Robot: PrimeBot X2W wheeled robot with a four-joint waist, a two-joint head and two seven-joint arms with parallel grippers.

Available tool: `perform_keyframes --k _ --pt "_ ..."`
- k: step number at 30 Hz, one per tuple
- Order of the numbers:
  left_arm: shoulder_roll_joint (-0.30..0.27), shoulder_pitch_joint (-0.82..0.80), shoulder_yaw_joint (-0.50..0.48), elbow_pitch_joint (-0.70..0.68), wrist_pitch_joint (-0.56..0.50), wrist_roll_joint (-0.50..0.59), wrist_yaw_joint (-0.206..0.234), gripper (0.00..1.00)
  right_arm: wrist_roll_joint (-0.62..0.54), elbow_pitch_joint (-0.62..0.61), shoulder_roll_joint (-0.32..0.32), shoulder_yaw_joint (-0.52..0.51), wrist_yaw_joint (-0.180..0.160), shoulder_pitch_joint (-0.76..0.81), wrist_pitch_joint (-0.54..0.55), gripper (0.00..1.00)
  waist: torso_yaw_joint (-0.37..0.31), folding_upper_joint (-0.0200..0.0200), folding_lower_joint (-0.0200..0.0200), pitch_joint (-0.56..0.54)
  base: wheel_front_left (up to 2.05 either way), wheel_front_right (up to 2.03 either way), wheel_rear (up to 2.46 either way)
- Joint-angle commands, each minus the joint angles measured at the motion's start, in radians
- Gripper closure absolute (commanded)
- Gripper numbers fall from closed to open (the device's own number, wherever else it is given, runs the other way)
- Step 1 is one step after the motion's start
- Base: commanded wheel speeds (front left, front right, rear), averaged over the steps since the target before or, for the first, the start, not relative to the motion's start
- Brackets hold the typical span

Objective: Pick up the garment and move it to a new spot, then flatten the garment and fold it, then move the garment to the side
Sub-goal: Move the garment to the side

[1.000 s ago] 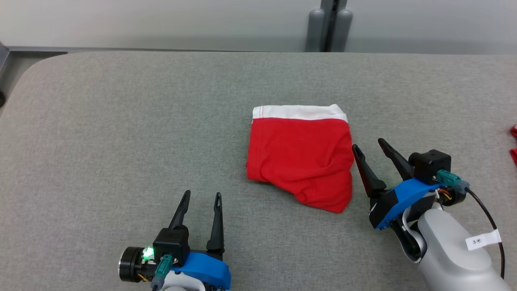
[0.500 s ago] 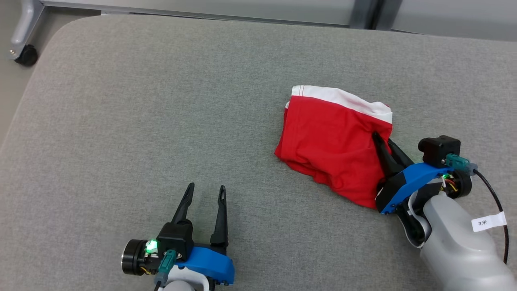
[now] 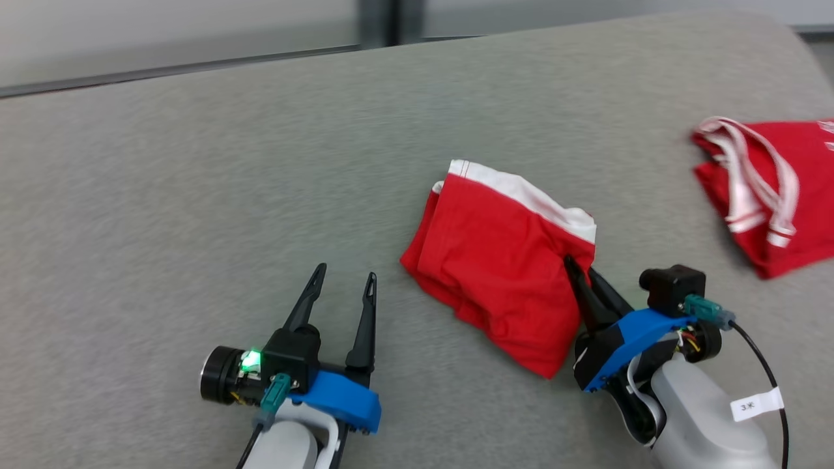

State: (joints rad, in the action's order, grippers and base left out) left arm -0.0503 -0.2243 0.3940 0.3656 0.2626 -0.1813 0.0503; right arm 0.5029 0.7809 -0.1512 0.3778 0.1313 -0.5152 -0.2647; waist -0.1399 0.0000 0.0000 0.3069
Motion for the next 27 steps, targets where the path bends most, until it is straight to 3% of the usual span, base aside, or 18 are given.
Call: perform_keyframes --k 1,7,13,20,27 --pt "0.0 -0.023 0.004 0.008 0.003 0.006 -0.01 0.0 0.007 -0.006 0.0 0.002 -0.001 0.022 0.001 1.0 -0.101 0.0 0.0 -0.063 0.0 0.0 0.0" --pt "0.0 -0.054 0.019 0.033 0.003 0.005 -0.03 0.0 0.024 -0.03 0.004 0.035 -0.001 0.042 0.001 1.0 -0.234 0.0 0.0 -0.059 0.0 0.0 0.0" --pt "-0.001 -0.066 0.03 0.056 0.003 0.002 -0.047 0.0 0.038 -0.041 -0.007 0.065 -0.001 0.05 0.001 1.0 -0.306 0.0 0.0 -0.048 0.0 0.0 0.0" --pt "-0.001 -0.078 0.049 0.075 0.002 -0.001 -0.045 0.0 0.07 -0.048 -0.047 0.065 -0.001 -0.003 0.001 1.0 -0.306 0.0 0.0 -0.023 0.0 0.0 0.0" --pt "-0.001 -0.088 0.067 0.091 0.003 0.003 -0.04 0.0 0.053 -0.047 -0.17 0.145 -0.001 -0.139 0.001 1.0 -0.243 0.0 0.0 0.019 0.0 0.0 0.0"
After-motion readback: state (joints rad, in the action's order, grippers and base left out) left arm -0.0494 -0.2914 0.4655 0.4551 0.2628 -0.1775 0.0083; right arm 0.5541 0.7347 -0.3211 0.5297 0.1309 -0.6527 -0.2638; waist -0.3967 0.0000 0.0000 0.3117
